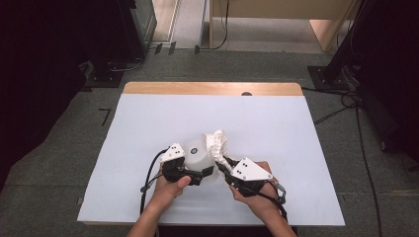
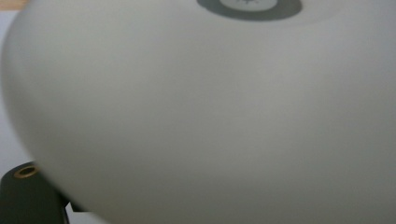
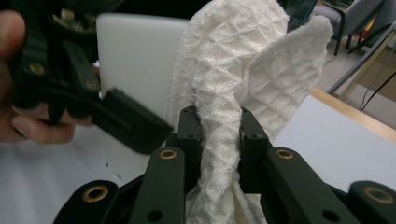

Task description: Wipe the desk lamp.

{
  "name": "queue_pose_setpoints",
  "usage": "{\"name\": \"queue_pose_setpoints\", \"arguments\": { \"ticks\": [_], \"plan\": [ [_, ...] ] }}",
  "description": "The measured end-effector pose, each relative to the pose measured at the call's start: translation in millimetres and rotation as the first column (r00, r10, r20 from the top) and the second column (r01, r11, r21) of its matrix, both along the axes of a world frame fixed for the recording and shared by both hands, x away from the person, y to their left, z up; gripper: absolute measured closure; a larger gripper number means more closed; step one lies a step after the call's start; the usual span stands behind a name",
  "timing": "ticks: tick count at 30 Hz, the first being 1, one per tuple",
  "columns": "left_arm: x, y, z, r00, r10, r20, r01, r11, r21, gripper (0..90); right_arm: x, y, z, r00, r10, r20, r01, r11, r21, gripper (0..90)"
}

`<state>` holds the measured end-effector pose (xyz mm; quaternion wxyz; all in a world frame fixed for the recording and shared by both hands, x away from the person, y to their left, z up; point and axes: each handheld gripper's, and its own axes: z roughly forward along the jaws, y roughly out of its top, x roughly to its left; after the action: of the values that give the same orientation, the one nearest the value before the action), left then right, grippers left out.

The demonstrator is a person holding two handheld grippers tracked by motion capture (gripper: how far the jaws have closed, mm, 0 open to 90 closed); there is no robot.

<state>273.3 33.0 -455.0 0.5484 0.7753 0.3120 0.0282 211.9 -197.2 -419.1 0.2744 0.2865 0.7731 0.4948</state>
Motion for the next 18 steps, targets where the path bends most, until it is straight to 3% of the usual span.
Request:
{"name": "queue_pose_setpoints", "arguments": {
  "ticks": [3, 6, 9, 12, 15, 18],
  "plan": [
    [-3.2, -5.3, 0.1, 0.9997, -0.021, 0.011, 0.021, 0.9996, 0.017, 8.2, -2.4, -3.5, 6.3, 0.9993, -0.007, 0.036, 0.006, 0.9993, 0.037, 75.7],
    [-3.1, -4.5, 1.7, 0.9997, -0.020, 0.012, 0.020, 0.9998, 0.008, 8.2, 0.4, -6.1, 4.4, 0.9997, -0.006, 0.024, 0.005, 0.9999, 0.016, 75.7],
    [-0.7, 2.8, 4.6, 1.0000, -0.005, 0.006, 0.006, 0.9996, -0.026, 8.2, 9.6, -6.9, -10.9, 0.9978, -0.003, -0.066, 0.000, 0.9990, -0.046, 75.7],
    [2.1, 11.2, 6.9, 1.0000, 0.007, 0.000, -0.007, 0.9990, -0.044, 8.2, 15.3, -6.8, -22.6, 0.9926, 0.004, -0.121, -0.015, 0.9958, -0.091, 75.7],
    [3.3, 12.4, 5.5, 0.9999, 0.001, -0.013, -0.002, 0.9989, -0.046, 8.2, 13.1, -5.4, -17.7, 0.9936, 0.016, -0.112, -0.022, 0.9987, -0.046, 75.7],
    [0.7, 5.4, 3.1, 0.9995, -0.029, -0.012, 0.029, 0.9992, -0.027, 8.2, 7.4, -3.8, -5.5, 0.9988, 0.021, -0.044, -0.021, 0.9998, -0.002, 75.3]
  ]
}}
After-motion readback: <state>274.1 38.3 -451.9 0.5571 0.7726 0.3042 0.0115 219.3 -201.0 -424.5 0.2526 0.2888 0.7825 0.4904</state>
